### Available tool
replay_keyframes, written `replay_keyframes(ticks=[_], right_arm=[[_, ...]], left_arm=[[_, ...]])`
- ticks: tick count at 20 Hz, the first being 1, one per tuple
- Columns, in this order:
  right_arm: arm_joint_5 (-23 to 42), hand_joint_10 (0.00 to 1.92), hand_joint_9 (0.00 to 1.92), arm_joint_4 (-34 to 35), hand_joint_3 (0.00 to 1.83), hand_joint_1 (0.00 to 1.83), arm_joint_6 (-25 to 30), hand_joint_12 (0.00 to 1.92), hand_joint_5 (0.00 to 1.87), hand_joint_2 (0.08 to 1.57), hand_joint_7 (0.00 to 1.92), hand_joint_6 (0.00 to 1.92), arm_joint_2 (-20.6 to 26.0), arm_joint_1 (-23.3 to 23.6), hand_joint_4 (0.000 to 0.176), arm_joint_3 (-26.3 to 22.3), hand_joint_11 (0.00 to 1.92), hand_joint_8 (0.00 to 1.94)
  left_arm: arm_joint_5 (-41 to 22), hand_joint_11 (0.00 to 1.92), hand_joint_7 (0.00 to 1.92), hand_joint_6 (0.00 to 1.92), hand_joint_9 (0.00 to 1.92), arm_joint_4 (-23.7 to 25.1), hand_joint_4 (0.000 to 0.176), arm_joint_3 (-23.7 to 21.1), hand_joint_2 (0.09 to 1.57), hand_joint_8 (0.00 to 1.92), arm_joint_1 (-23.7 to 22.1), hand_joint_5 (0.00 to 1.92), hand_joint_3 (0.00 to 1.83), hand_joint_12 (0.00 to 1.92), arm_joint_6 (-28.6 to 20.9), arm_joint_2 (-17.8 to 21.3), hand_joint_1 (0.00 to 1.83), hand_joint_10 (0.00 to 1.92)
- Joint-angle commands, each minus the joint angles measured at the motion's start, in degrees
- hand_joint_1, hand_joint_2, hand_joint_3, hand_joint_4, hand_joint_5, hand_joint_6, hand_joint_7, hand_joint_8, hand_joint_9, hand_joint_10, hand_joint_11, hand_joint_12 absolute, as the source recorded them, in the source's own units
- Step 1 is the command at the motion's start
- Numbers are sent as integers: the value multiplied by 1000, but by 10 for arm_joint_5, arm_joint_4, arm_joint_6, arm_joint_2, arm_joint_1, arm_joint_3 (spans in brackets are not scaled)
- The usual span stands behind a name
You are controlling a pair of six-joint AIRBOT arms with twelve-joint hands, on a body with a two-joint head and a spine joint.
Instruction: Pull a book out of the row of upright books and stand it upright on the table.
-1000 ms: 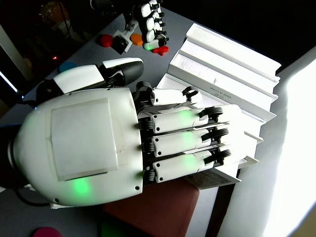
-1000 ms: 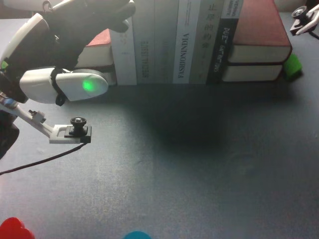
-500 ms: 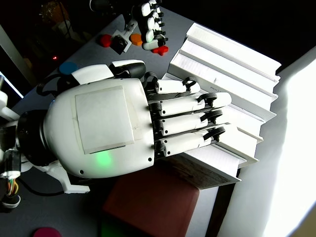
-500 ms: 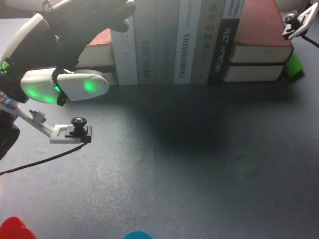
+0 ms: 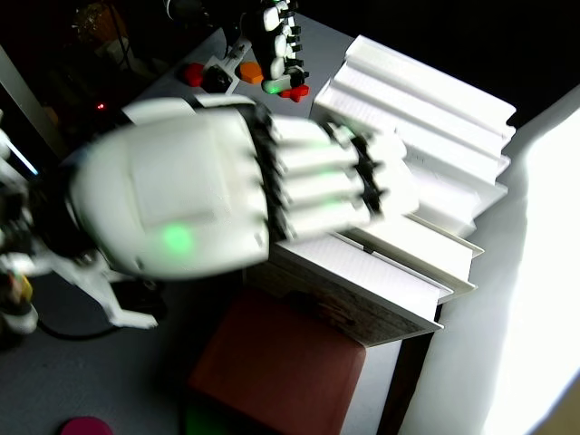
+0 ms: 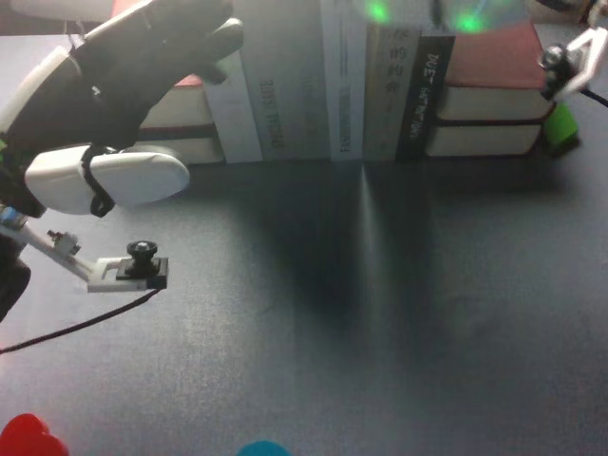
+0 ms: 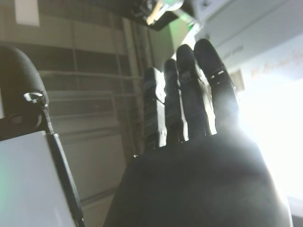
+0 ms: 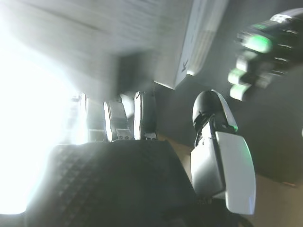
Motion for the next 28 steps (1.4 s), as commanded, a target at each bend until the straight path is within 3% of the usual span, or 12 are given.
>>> replay_keyframes(ticks=[1,9,10,13,17,19,20,21,23,24,26,28], right_arm=[[62,0,0,15,0,0,-6,0,375,1055,0,0,6,-2,176,-11,0,0],[126,0,0,4,2,0,-25,0,411,1119,0,26,88,-77,176,-121,0,0],[131,0,0,10,5,0,-25,0,439,1126,0,35,91,-88,140,-126,0,0],[138,0,0,23,4,0,-25,0,477,1126,0,45,93,-114,148,-132,0,0],[142,0,0,23,9,0,-25,0,495,1187,0,22,100,-105,91,-132,0,0],[148,0,0,23,2,51,-25,0,493,1182,0,15,108,-97,153,-134,0,0],[153,0,0,23,0,129,-24,0,535,1168,0,27,114,-94,155,-137,0,0],[163,0,0,23,0,189,-21,0,573,1165,0,35,124,-91,140,-142,0,0],[180,0,0,20,0,319,-20,28,618,1163,0,43,141,-85,33,-151,57,0],[190,0,0,16,6,392,-19,12,472,1191,0,9,149,-77,97,-156,14,0],[204,0,0,-1,0,657,-14,0,255,1166,58,1,154,-51,89,-164,0,15],[203,0,0,-35,0,718,-3,0,54,1148,31,0,154,-16,39,-165,0,1]], left_arm=[[-71,90,405,2,480,-23,9,-2,755,5,-3,423,1,1548,-6,3,997,19],[-88,95,373,0,482,-49,0,-7,827,0,18,407,11,1590,-6,1,923,3],[-89,57,354,1,456,-51,0,-7,834,0,19,409,11,1580,-6,0,932,1],[-89,76,399,6,472,-52,0,-7,838,11,21,426,5,1584,-6,-1,946,8],[-89,19,391,8,465,-52,0,-6,807,0,22,443,0,1606,-6,-2,983,3],[-89,54,389,6,473,-52,2,-4,792,1,22,449,0,1574,-6,-5,994,5],[-88,63,371,1,468,-52,0,-5,795,0,22,430,0,1570,-6,-6,1006,2],[-87,97,376,2,478,-52,0,-5,784,2,22,432,0,1559,-6,-6,994,5],[-87,89,386,0,483,-52,0,-5,758,2,23,420,0,1553,-6,-6,977,5],[-87,92,382,0,481,-52,0,-5,748,0,24,412,0,1556,-6,-7,991,4],[-87,54,363,0,446,-52,8,-5,744,0,24,400,0,1604,-6,-7,1034,0],[-87,83,364,0,455,-52,0,-5,751,1,25,381,0,1595,-6,-7,1018,5]])
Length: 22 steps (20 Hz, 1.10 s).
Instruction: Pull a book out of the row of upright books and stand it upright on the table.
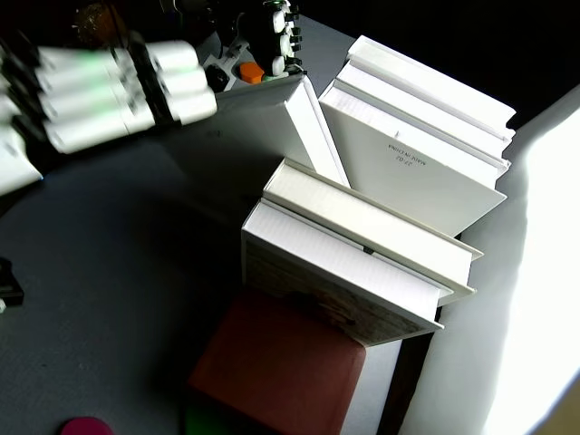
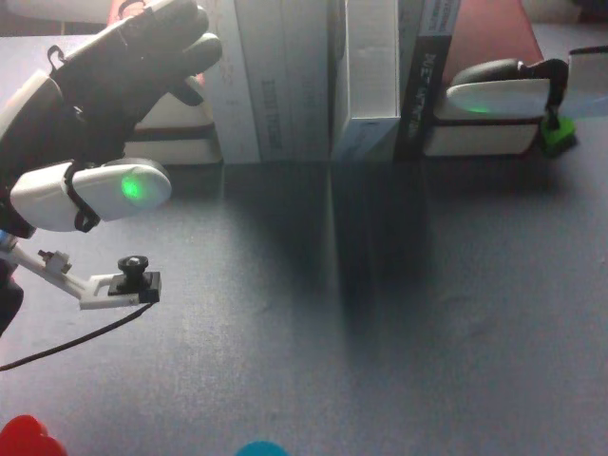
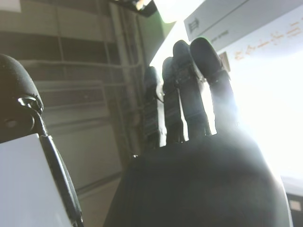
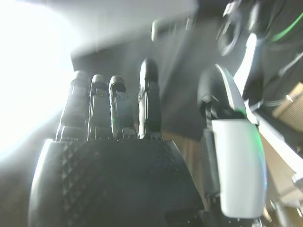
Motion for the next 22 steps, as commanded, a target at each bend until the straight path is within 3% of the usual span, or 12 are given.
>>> replay_keyframes(ticks=[1,2,4,5,6,8,9,11,12,18,21,22], right_arm=[[50,0,0,22,0,732,4,0,10,1118,5,0,-1,14,25,-2,0,0],[45,0,0,17,0,593,4,0,1,1155,0,0,-1,22,4,-1,0,0],[33,0,0,13,0,800,4,0,0,1090,0,0,-9,32,129,8,0,0],[16,0,0,3,0,917,5,0,0,1092,0,0,-18,43,150,16,0,0],[-6,0,0,-15,0,966,14,0,0,1089,0,0,-28,58,145,25,0,0],[-47,0,0,-76,0,1071,62,0,0,999,0,0,-46,90,173,46,0,0],[-69,0,0,-120,0,943,94,0,0,934,0,0,-48,102,176,55,0,0],[-114,0,0,-234,0,921,168,0,0,911,0,0,-48,139,176,66,0,0],[-129,0,0,-294,0,1044,208,0,0,822,0,0,-48,159,176,68,0,0],[-147,0,0,-591,0,1085,391,0,0,708,0,0,-57,258,176,51,0,0],[-147,0,0,-656,0,1108,431,0,0,707,0,0,-65,287,176,48,0,0],[-147,0,0,-659,0,1146,431,0,0,687,0,0,-68,287,176,49,0,0]], left_arm=[[-61,67,368,0,456,-18,0,1,771,3,-3,370,8,1581,-6,-2,1020,5],[-62,78,345,2,457,-18,0,1,778,0,-3,372,10,1585,-6,-2,1017,5],[-61,91,325,3,484,-17,0,0,802,1,-3,378,9,1514,-6,-2,1019,13],[-60,76,338,3,483,-17,0,0,802,4,-3,383,5,1547,-6,-2,1024,11],[-61,52,349,3,484,-17,0,0,809,5,-3,386,5,1570,-6,-2,1019,10],[-62,43,345,3,491,-17,0,-1,813,1,-3,387,4,1566,-6,-1,1031,12],[-61,64,383,11,520,-17,0,-1,810,14,-3,412,2,1581,-6,0,1031,23],[-61,32,406,14,516,-17,0,-2,791,15,-3,428,0,1608,-6,2,1038,19],[-62,22,441,13,517,-17,22,-3,774,11,-3,453,0,1610,-6,2,1046,14],[-64,50,445,6,514,-17,61,-5,757,0,-3,477,0,1512,-6,3,1064,5],[-62,13,444,1,506,-13,57,-4,734,5,-7,467,0,1590,-6,3,1084,1],[-61,13,448,2,509,-11,66,-4,730,6,-9,472,0,1600,-6,3,1104,2]])
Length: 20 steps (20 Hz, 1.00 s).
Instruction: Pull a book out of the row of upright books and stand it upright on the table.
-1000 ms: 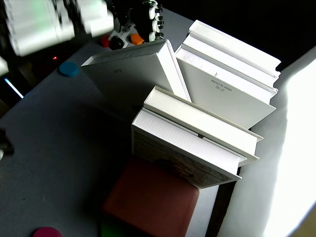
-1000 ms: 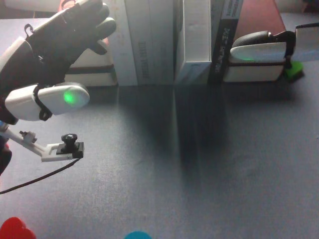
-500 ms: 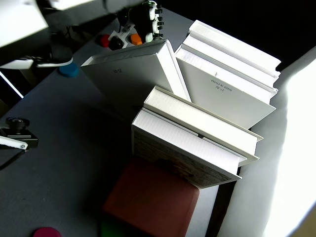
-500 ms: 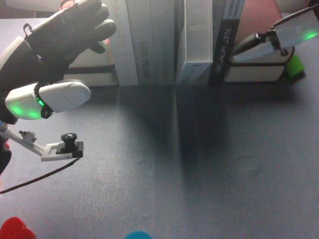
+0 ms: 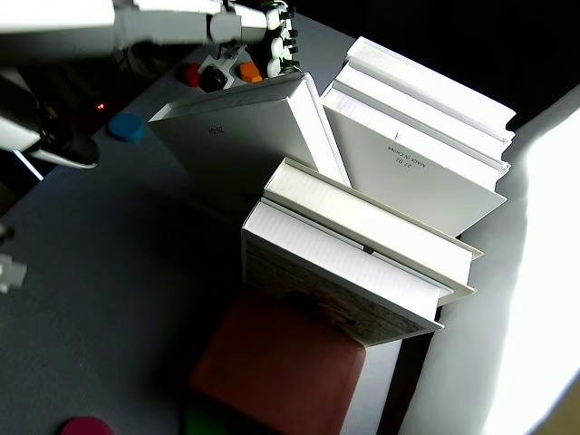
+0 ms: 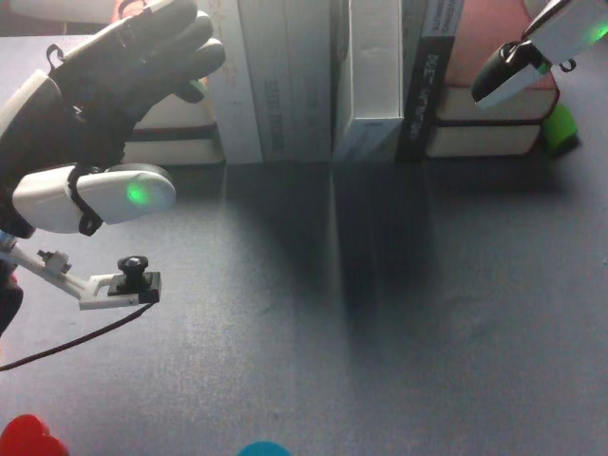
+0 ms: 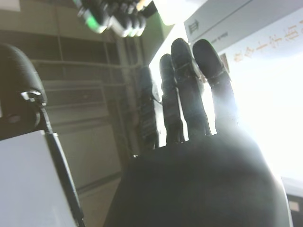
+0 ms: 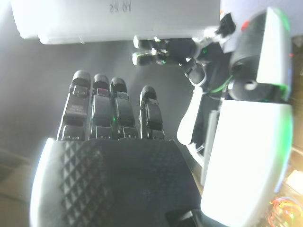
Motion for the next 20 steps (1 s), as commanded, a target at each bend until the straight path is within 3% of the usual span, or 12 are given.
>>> replay_keyframes(ticks=[1,2,3,4,5,8,10,11,12,13,14,20], right_arm=[[-12,0,0,25,0,1156,-1,8,0,678,0,0,-1,6,176,1,16,0],[-12,0,0,20,53,1220,-1,663,0,644,0,0,-6,6,176,4,17,0],[-13,0,0,16,53,1220,0,663,0,644,0,0,-13,5,176,9,17,0],[-14,0,0,10,10,1262,6,1184,0,685,0,0,-24,0,176,17,0,0],[-15,0,0,1,9,1253,12,1297,0,720,0,0,-34,-4,176,25,0,0],[-22,32,91,-41,8,1344,32,1135,198,763,52,40,-66,-13,170,47,0,10],[-30,173,429,-44,23,1333,32,1525,452,849,406,119,-78,-16,25,54,0,99],[-31,173,429,-37,23,1333,32,1525,452,849,406,119,-84,-16,25,61,0,99],[-31,333,753,-31,31,1406,32,1484,761,915,734,240,-88,-17,0,64,220,206],[-30,973,940,-28,16,1384,32,1459,884,1064,914,898,-90,-17,0,65,460,730],[-30,1205,956,-25,4,1380,32,1554,962,1099,932,875,-91,-17,0,67,551,942],[-26,1214,979,11,0,1377,26,1535,975,1105,947,949,-102,-17,0,77,711,912]], left_arm=[[-59,15,454,4,517,-11,68,-1,729,8,-8,475,0,1601,-6,1,1106,6],[-59,46,449,0,545,-10,64,-1,725,2,-8,469,0,1573,-6,1,1127,13],[-59,46,449,0,545,-9,64,-1,725,2,-10,469,0,1573,-6,2,1127,13],[-59,41,454,0,545,-8,55,-1,724,3,-11,465,0,1571,-6,2,1120,12],[-59,27,443,0,532,-8,47,-1,730,0,-12,459,0,1568,-6,2,1112,6],[-57,57,440,2,537,-2,42,-1,715,0,-17,462,0,1529,-6,2,1115,5],[-56,47,475,1,524,4,37,-1,725,13,-21,458,1,1524,-6,2,1113,0],[-55,47,475,1,524,5,37,-1,725,13,-22,458,1,1524,-6,2,1113,0],[-55,59,479,2,525,5,36,-1,738,8,-22,446,4,1480,-6,2,1108,0],[-55,65,491,3,528,5,36,-2,742,10,-22,448,5,1469,-6,2,1085,1],[-55,65,490,6,540,5,37,-2,742,8,-23,455,4,1466,-6,2,1098,7],[-53,93,471,5,565,10,43,-2,743,6,-26,465,0,1459,-6,3,1134,10]])
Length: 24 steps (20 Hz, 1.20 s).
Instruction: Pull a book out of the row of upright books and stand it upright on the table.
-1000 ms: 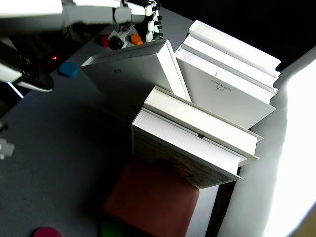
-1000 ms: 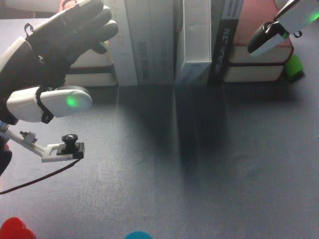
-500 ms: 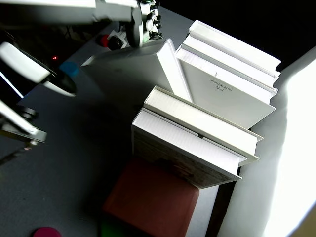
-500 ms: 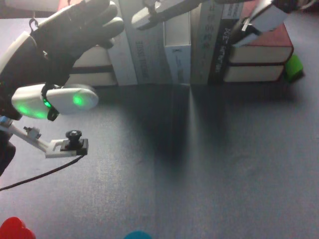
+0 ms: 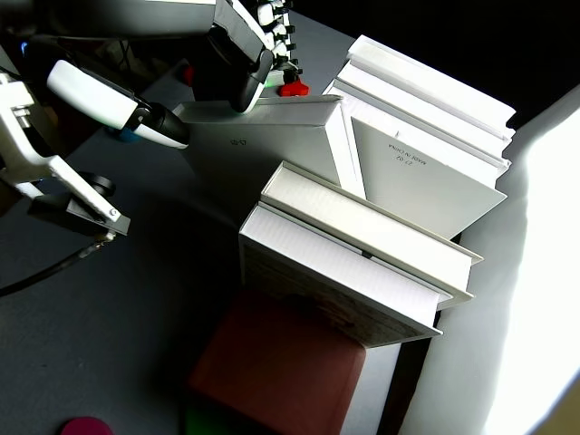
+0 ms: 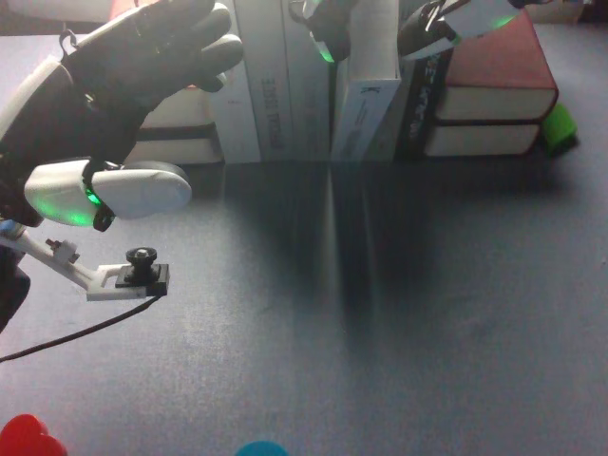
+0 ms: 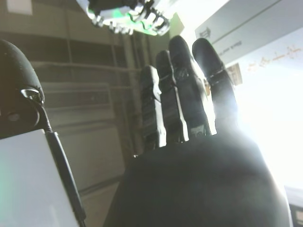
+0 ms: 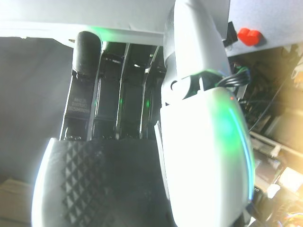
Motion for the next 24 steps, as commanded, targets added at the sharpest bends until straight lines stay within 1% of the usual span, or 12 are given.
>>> replay_keyframes(ticks=[1,2,3,4,6,7,9,11,14,18,20,24], right_arm=[[-18,1214,979,43,0,1377,-3,1535,975,1105,947,949,0,4,0,4,711,912],[-15,1199,999,47,0,1378,-3,1524,983,1100,947,905,1,4,0,4,739,930],[-8,1286,988,57,0,1289,-3,1713,1053,1113,942,655,3,4,0,4,738,1253],[3,1514,1012,78,3,1245,-4,1769,905,1170,885,840,5,4,0,4,911,1439],[36,1436,867,122,1,1244,-4,1761,879,1170,906,915,16,4,0,2,770,1387],[58,1266,911,152,1,1366,-3,1587,759,1138,1023,1125,29,5,0,-4,738,965],[86,1272,903,184,0,1370,2,1575,740,1140,1038,1169,52,9,0,-21,736,916],[110,1256,913,200,0,1371,11,1575,744,1138,1038,1157,82,19,0,-48,738,922],[138,1292,894,200,2,1368,38,1573,718,1150,1001,1141,124,35,0,-89,741,1003],[161,1271,903,205,0,1370,51,1574,740,1140,1039,1171,158,35,0,-123,736,914],[173,1292,894,215,2,1368,56,1573,718,1150,1001,1141,162,25,0,-130,741,1003],[177,1271,903,240,0,1370,53,1574,740,1140,1039,1171,151,2,0,-118,736,914]], left_arm=[[-59,93,471,5,565,-16,43,-3,743,6,-7,465,0,1459,-6,1,1134,10],[-58,93,469,2,566,-16,38,-4,747,4,-7,460,1,1455,-6,2,1124,10],[-59,101,483,4,573,-16,45,-5,734,4,-7,472,0,1409,-6,3,1127,9],[-59,91,498,5,581,-16,38,-5,736,4,-7,478,0,1419,-6,3,1132,8],[-59,84,498,5,583,-16,40,-8,748,2,-7,485,3,1462,-6,5,1134,7],[-58,41,486,0,558,-16,55,-10,780,0,-6,469,9,1476,-6,8,1142,0],[-56,85,482,0,570,-18,23,-14,765,1,-2,458,0,1449,-6,10,1180,6],[-55,110,488,0,584,-19,8,-18,755,1,1,448,0,1414,-6,14,1187,9],[-55,67,514,0,605,-22,0,-25,781,0,4,436,6,1476,-6,18,1136,7],[-59,63,578,2,637,-29,0,-27,822,13,10,446,11,1440,-6,18,1082,15],[-60,49,585,2,624,-29,0,-27,844,6,10,449,10,1454,-6,17,1079,7],[-59,53,550,0,623,-29,0,-27,825,0,9,431,0,1474,-6,16,1078,4]])
